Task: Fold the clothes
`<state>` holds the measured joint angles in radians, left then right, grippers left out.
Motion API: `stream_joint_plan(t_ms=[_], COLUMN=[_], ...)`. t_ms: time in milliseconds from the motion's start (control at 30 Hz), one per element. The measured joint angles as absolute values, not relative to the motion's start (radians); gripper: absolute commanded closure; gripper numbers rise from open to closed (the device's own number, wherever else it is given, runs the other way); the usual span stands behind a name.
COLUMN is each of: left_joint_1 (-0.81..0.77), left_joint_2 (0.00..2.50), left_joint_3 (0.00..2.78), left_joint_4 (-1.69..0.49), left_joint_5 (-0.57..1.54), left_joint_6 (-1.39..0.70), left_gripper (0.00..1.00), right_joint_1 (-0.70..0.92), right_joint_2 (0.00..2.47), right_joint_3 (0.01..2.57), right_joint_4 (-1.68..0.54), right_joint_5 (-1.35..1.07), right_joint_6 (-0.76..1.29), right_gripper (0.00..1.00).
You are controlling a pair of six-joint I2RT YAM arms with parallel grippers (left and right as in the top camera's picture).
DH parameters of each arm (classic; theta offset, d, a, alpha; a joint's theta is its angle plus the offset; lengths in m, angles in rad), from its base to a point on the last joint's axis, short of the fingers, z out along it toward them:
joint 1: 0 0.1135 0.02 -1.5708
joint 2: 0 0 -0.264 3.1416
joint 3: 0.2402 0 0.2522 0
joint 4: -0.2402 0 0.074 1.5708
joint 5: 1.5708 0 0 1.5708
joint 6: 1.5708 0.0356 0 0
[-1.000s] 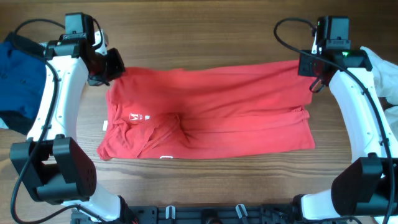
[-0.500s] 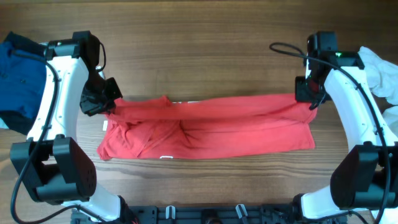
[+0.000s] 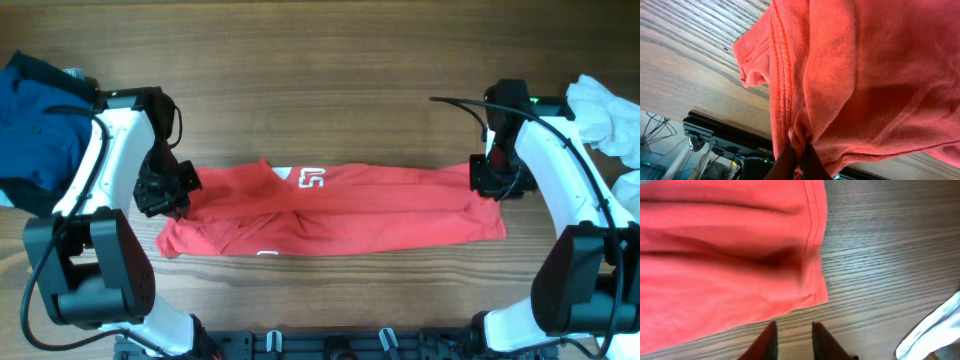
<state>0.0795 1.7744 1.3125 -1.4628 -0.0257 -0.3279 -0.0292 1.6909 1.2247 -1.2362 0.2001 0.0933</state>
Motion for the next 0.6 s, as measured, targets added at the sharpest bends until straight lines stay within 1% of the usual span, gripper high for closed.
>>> stream_joint_plan(t_ms=[33,67,133,200,300,433,467,600], left_joint_1=[0.080,0.080,0.080,0.080,0.080,0.075,0.062,-0.004], left_joint_2=[1.774,1.774,1.774,1.774,1.774,1.757,1.723,1.682], left_joint_3=[1.312,1.312,1.312,1.312,1.312,1.322,1.329,1.341], left_joint_4=[-1.466,-1.477,-1.500,-1.508,-1.509,-1.443,-1.359,-1.234], left_joint_5=[-0.030,-0.036,-0.049,-0.068,-0.094,-0.072,-0.030,0.060], left_joint_6=[-0.327,-0.331,-0.339,-0.347,-0.374,-0.383,-0.384,-0.389], left_gripper=[0.70,0.66,0.68,0.72,0.73,0.74,0.72,0.59], right_joint_1=[-0.029,-0.029,-0.029,-0.029,-0.029,-0.029,-0.029,-0.029], right_joint_2=[1.691,1.691,1.691,1.691,1.692,1.692,1.692,1.692], right_joint_3=[1.219,1.208,1.190,1.185,1.185,1.185,1.185,1.185], right_joint_4=[-1.237,-1.239,-1.242,-1.242,-1.232,-1.217,-1.215,-1.197], right_joint_5=[0.199,0.199,0.198,0.198,0.198,0.194,0.190,0.171], right_joint_6=[0.093,0.094,0.097,0.101,0.105,0.115,0.116,0.123], right_gripper=[0.67,0.65,0.63,0.57,0.56,0.56,0.56,0.55])
